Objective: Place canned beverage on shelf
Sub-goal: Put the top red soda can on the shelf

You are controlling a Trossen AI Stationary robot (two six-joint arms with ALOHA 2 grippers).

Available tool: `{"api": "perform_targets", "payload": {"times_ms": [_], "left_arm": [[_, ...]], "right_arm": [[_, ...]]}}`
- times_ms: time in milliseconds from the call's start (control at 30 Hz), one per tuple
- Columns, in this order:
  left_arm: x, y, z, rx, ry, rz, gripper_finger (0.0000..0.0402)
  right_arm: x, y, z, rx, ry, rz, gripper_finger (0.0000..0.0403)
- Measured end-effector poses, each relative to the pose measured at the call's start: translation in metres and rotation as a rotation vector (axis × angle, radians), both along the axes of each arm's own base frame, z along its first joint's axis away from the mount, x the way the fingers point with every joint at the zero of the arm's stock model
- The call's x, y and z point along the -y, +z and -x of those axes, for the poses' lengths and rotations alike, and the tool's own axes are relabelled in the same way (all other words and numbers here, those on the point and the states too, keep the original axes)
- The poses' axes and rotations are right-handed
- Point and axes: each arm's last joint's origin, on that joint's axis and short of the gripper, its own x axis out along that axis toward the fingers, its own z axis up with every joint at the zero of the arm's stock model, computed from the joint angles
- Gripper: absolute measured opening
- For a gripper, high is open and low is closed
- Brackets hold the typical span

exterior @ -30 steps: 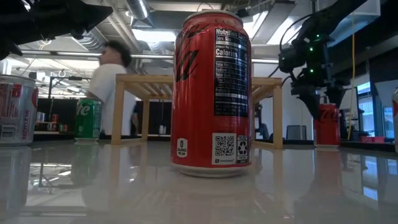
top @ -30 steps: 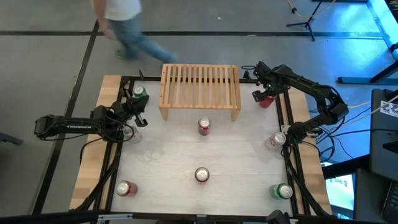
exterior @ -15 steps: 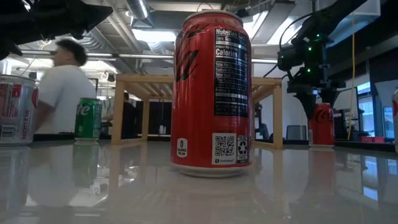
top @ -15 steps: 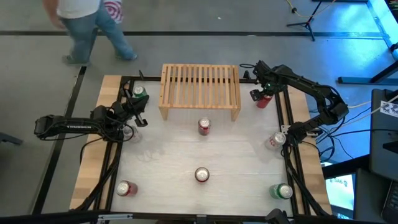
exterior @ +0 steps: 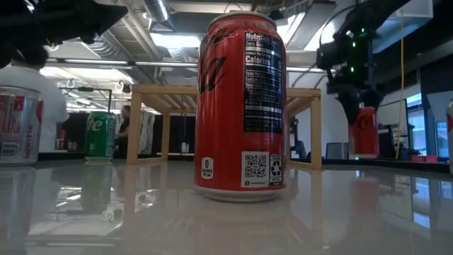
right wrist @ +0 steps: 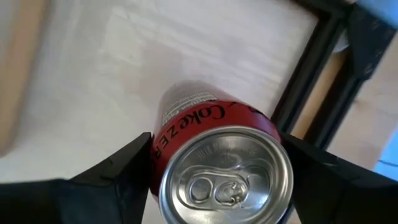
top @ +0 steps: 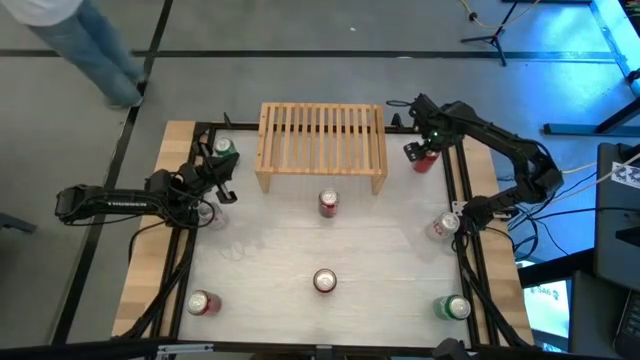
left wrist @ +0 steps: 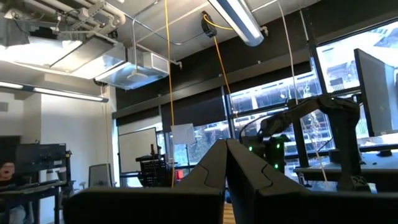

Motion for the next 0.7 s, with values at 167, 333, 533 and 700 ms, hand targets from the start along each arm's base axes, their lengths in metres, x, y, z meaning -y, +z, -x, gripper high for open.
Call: {"api": "perform_targets", "payload": {"times_ms": [167, 333, 533, 700], "left_arm": [[0.000, 0.000, 0.000, 0.003, -0.001, 0.000, 0.0003], [0.000, 0.000, 0.000, -0.001, -0.004, 0.007, 0.0003], [0.000, -0.001, 0.000, -0.005, -0.005, 0.008, 0.0003], [0.000, -0.001, -0.001, -0.006, -0.005, 0.009, 0.0003]], "right_arm": [[-0.004, 0.043, 0.000, 0.034, -0.002, 0.044, 0.0287], [-0.014, 0.095, -0.008, 0.105, 0.020, 0.113, 0.0287], [-0.029, 0.152, -0.021, 0.256, 0.078, 0.213, 0.0287], [-0.035, 0.183, -0.036, 0.350, 0.135, 0.287, 0.0288]]}}
